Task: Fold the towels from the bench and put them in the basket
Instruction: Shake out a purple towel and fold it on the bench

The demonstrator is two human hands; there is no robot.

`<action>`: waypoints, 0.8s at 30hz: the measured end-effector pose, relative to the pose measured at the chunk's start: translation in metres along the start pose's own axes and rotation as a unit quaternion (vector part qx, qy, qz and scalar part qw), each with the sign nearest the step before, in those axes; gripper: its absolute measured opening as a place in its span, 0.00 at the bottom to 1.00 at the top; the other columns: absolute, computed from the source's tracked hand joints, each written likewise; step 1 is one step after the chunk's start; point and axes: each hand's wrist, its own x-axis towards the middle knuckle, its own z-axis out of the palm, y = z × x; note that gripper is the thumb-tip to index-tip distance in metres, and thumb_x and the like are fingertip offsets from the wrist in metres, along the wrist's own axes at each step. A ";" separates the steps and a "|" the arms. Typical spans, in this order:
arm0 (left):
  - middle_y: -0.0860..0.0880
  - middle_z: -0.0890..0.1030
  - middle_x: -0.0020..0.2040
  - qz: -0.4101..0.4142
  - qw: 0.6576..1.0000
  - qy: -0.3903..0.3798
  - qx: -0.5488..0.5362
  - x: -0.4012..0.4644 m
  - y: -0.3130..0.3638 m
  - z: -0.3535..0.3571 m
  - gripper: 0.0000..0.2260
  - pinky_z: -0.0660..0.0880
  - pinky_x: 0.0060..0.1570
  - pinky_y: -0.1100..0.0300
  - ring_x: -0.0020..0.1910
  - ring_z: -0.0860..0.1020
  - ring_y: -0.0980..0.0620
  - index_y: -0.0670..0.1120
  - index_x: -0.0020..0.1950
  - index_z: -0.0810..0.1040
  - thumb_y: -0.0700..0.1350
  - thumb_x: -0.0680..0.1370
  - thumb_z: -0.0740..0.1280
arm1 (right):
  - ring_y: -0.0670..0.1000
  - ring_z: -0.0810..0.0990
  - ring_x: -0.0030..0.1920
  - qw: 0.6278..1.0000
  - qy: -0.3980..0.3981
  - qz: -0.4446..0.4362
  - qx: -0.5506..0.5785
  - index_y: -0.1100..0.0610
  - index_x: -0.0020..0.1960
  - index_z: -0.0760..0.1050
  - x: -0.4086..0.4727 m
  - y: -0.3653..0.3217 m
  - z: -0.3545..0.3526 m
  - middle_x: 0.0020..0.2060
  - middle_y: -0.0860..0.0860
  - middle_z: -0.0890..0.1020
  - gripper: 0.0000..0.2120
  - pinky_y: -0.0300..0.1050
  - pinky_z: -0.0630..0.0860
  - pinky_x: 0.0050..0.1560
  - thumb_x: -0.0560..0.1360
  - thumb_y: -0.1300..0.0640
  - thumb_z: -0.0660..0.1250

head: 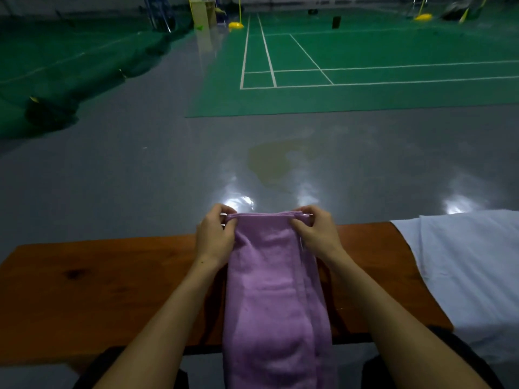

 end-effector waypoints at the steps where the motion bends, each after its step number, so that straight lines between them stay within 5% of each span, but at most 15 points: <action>1: 0.53 0.85 0.42 0.002 1.000 0.003 0.009 0.004 -0.001 0.003 0.11 0.80 0.43 0.55 0.42 0.83 0.53 0.56 0.44 0.77 0.41 0.79 0.72 | 0.49 0.85 0.49 1.000 -0.001 0.002 -0.004 0.53 0.55 0.83 0.005 0.001 0.003 0.48 0.48 0.86 0.08 0.52 0.83 0.54 0.76 0.59 0.74; 4: 0.55 0.83 0.42 0.004 1.000 -0.004 0.024 0.011 -0.004 0.011 0.10 0.74 0.43 0.61 0.42 0.81 0.59 0.54 0.47 0.77 0.39 0.79 0.72 | 0.49 0.85 0.50 1.000 -0.004 0.012 -0.008 0.53 0.55 0.82 0.016 0.007 0.011 0.48 0.49 0.86 0.09 0.55 0.83 0.56 0.77 0.62 0.71; 10: 0.54 0.82 0.57 0.011 0.999 -0.032 0.006 0.004 0.001 0.002 0.12 0.80 0.57 0.58 0.55 0.83 0.56 0.47 0.61 0.79 0.36 0.80 0.70 | 0.48 0.84 0.55 0.999 -0.027 0.017 -0.003 0.55 0.63 0.79 0.012 0.003 -0.001 0.56 0.49 0.85 0.13 0.53 0.82 0.61 0.79 0.61 0.72; 13: 0.55 0.85 0.54 0.010 0.997 -0.081 -0.015 -0.016 0.009 -0.008 0.10 0.82 0.54 0.60 0.51 0.83 0.62 0.46 0.58 0.81 0.36 0.79 0.70 | 0.49 0.84 0.57 0.999 -0.039 -0.007 -0.032 0.55 0.65 0.79 -0.009 -0.004 -0.018 0.60 0.48 0.84 0.14 0.51 0.82 0.61 0.80 0.59 0.73; 20: 0.52 0.87 0.47 0.038 0.987 -0.150 -0.032 -0.074 0.030 -0.034 0.05 0.85 0.44 0.51 0.42 0.86 0.55 0.48 0.54 0.82 0.40 0.80 0.73 | 0.42 0.82 0.56 0.988 -0.111 -0.060 -0.087 0.52 0.65 0.79 -0.090 -0.022 -0.044 0.59 0.44 0.82 0.12 0.37 0.81 0.54 0.82 0.57 0.70; 24: 0.57 0.86 0.45 0.072 0.967 -0.214 0.119 -0.110 0.028 -0.043 0.06 0.84 0.46 0.53 0.41 0.84 0.61 0.54 0.55 0.82 0.52 0.80 0.71 | 0.38 0.81 0.54 0.977 -0.178 -0.064 -0.101 0.49 0.65 0.78 -0.140 -0.024 -0.039 0.59 0.42 0.82 0.13 0.30 0.78 0.54 0.81 0.55 0.70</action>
